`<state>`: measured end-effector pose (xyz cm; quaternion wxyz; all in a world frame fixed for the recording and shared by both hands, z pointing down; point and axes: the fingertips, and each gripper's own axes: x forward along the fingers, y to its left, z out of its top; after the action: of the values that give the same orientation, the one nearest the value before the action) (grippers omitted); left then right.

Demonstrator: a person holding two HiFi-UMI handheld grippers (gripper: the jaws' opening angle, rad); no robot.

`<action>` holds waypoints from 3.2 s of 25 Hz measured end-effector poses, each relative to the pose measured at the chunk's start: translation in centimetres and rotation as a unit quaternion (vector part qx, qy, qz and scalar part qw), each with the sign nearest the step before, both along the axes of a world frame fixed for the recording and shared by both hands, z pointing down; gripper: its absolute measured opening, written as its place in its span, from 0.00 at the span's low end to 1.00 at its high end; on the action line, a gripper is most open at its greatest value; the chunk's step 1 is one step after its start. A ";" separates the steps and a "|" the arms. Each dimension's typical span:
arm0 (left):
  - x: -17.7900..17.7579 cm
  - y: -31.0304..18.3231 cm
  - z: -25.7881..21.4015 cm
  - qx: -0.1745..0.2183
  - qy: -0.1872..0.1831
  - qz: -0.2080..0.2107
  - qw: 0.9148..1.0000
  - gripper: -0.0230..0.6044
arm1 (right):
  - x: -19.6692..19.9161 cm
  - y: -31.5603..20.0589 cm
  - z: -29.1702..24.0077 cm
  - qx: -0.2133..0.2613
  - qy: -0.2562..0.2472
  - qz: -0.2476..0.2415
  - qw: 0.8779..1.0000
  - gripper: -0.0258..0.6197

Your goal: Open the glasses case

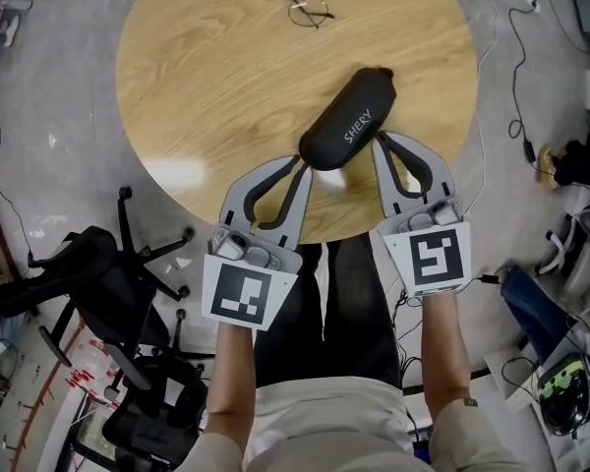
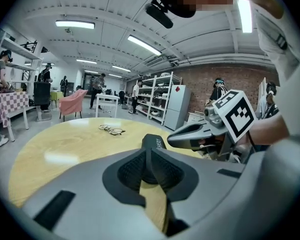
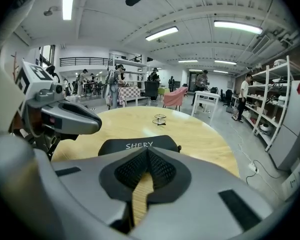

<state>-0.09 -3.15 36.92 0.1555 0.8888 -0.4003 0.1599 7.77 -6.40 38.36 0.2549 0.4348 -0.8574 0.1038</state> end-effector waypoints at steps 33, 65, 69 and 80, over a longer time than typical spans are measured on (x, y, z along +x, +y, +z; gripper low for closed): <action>0.0 -1.2 2.5 0.038 -0.064 0.066 0.995 0.50 | -3.7 -4.3 -1.0 0.009 0.007 -0.058 0.998 0.07; 0.8 -5.2 2.6 0.017 -0.062 0.069 0.996 0.53 | -6.4 -3.0 -5.9 0.030 -0.102 -0.097 0.990 0.08; 0.6 -5.3 2.1 0.017 -0.046 0.060 0.997 0.53 | -7.0 -1.6 -6.0 0.013 -0.104 -0.120 0.987 0.18; 0.2 -5.2 1.6 0.020 -0.035 0.046 0.998 0.53 | -8.6 0.7 -4.0 -0.034 -0.072 -0.181 0.980 0.23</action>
<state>0.09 -8.32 38.56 0.1163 0.9030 -0.3674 0.1898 -0.80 -5.67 34.36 0.2217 0.2547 -0.9341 0.1159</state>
